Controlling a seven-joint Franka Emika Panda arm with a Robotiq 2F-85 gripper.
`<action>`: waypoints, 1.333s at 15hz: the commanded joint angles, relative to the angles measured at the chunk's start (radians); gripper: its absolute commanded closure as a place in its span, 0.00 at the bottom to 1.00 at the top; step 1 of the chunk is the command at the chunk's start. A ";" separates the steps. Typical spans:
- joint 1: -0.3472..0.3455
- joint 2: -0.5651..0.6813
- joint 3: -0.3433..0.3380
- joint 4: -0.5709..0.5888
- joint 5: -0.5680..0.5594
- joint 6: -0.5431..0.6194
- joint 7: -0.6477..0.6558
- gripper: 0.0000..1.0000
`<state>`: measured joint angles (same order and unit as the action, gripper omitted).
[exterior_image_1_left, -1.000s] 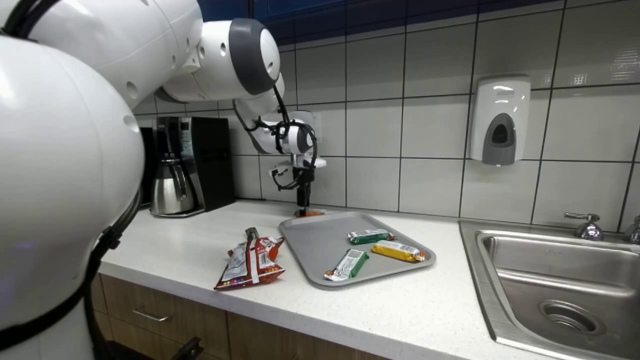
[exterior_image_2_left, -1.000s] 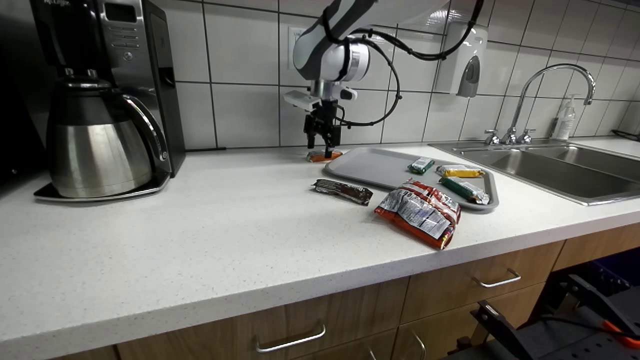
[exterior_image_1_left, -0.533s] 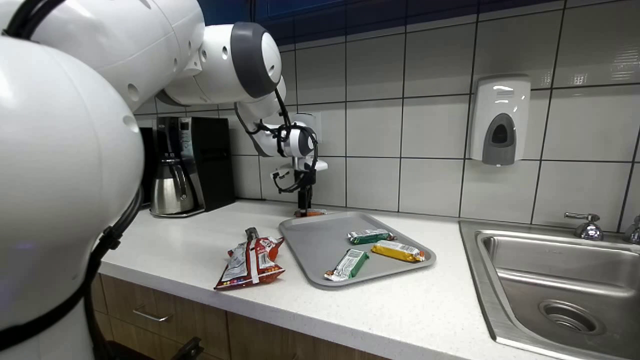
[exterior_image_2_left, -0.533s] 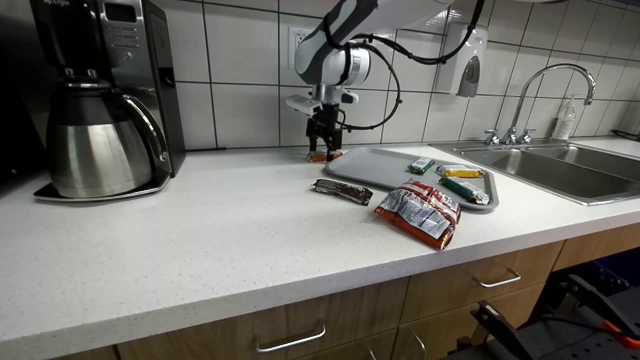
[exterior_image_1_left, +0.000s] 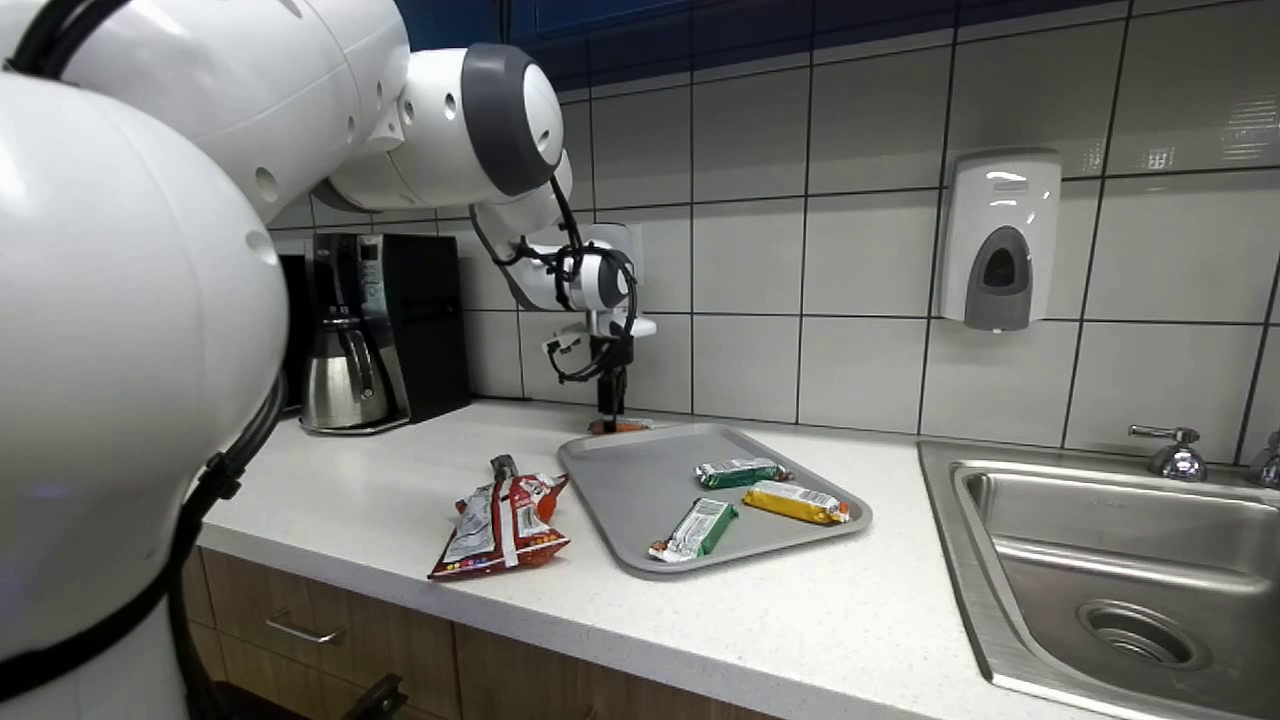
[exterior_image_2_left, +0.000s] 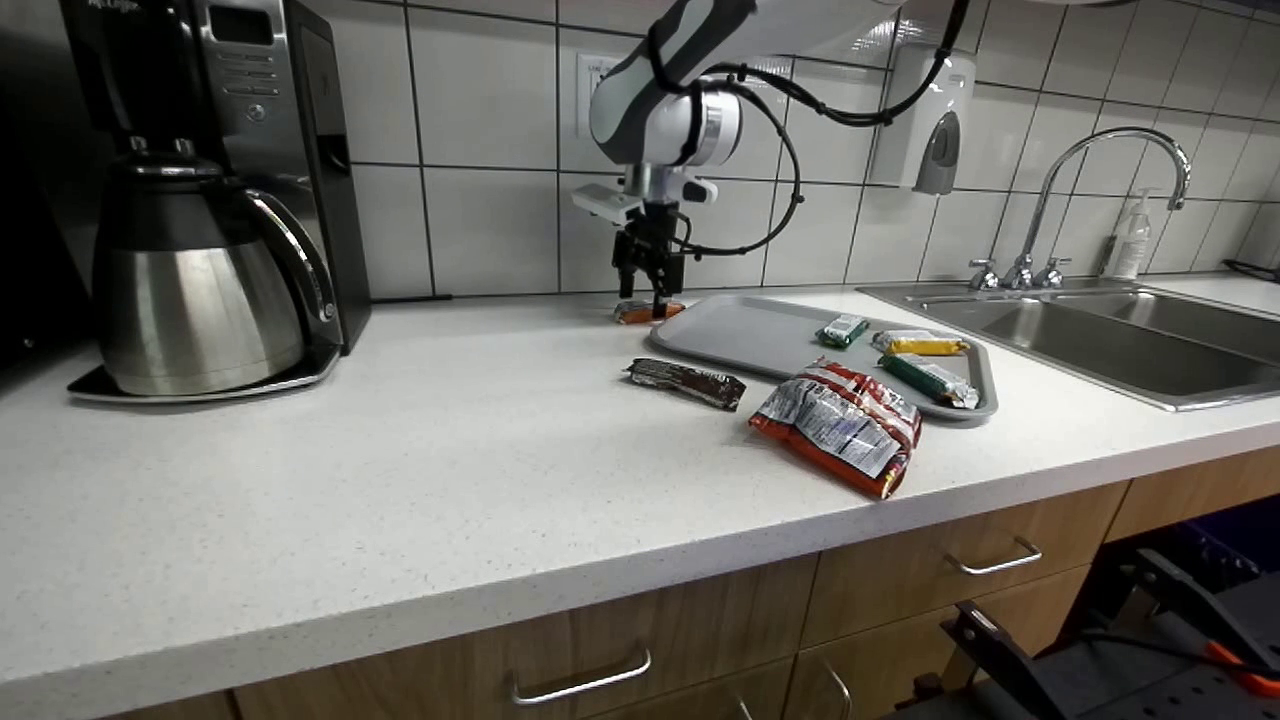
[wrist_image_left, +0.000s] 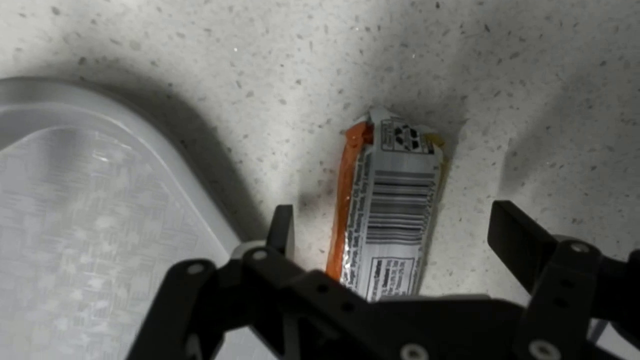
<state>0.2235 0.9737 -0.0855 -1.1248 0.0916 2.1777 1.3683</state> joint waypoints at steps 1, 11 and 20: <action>-0.010 0.010 0.004 0.035 -0.010 -0.016 0.030 0.25; -0.010 0.004 0.004 0.033 -0.010 -0.015 0.027 0.82; -0.027 -0.052 0.012 0.000 -0.005 0.008 -0.008 0.82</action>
<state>0.2158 0.9584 -0.0897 -1.1078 0.0916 2.1852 1.3689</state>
